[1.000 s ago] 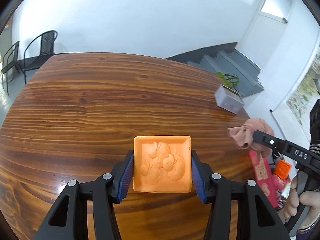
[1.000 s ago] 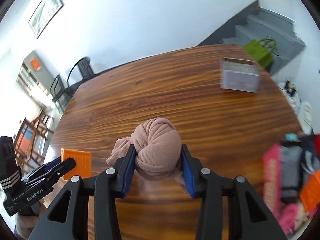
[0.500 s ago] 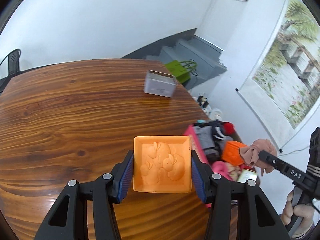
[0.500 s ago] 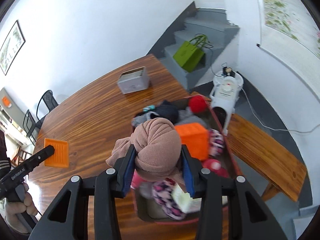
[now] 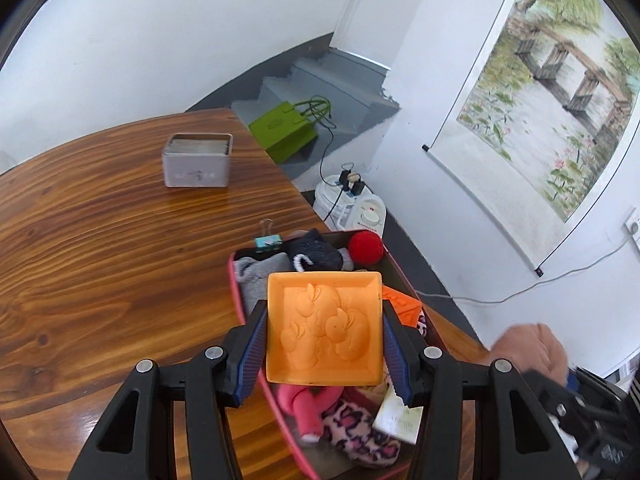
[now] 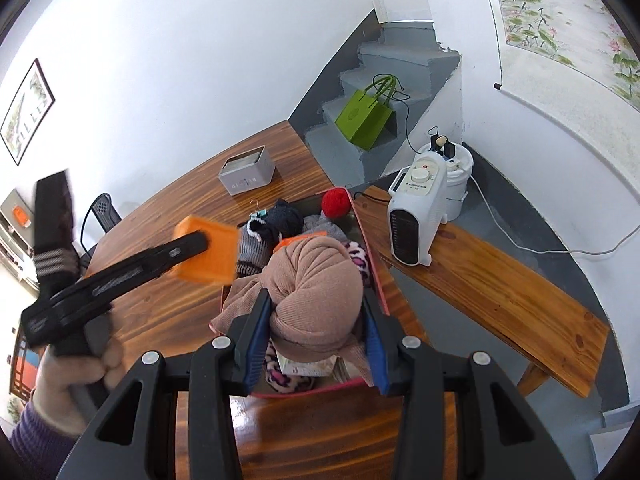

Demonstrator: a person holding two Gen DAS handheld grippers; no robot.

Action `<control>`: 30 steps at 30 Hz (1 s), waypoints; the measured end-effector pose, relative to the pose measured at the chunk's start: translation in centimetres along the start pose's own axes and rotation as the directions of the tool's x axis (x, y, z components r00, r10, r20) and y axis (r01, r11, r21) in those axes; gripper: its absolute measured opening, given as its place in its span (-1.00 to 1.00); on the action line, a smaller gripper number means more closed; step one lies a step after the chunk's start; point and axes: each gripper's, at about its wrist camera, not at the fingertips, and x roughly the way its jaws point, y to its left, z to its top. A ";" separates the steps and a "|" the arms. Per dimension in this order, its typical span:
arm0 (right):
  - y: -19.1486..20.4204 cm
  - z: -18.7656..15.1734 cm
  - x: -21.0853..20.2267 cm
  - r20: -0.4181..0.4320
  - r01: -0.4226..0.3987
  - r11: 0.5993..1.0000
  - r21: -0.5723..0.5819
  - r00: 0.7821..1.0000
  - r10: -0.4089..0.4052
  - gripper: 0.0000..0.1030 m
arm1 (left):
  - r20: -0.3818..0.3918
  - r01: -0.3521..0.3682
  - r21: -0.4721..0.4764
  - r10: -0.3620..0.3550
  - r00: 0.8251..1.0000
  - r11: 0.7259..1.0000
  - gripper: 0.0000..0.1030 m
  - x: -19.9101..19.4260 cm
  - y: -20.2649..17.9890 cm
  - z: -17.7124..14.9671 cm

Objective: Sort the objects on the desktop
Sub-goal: 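Carry the orange cube and pink cloth into the storage box and release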

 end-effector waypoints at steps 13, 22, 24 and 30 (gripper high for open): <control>2.3 -1.3 0.6 -0.022 -0.055 0.989 -0.138 0.998 0.052 -0.11 | -0.009 -0.009 -0.005 0.009 1.000 1.000 0.25 -1.1 0.0 -0.9; 5.5 -1.8 5.3 -0.056 0.011 0.955 -0.297 0.998 -0.029 -0.10 | 0.035 -0.077 -0.081 0.080 0.996 0.994 0.25 -6.2 3.1 -2.8; 6.1 -2.2 6.1 -0.065 0.023 0.943 -0.332 0.997 -0.048 -0.10 | 0.045 -0.091 -0.098 0.096 0.994 0.991 0.25 -7.4 3.7 -3.3; 8.5 -4.2 6.7 -0.118 -0.028 0.900 -0.436 0.993 -0.026 -0.10 | 0.046 -0.121 -0.149 0.129 0.991 0.981 0.49 -9.8 5.7 -4.9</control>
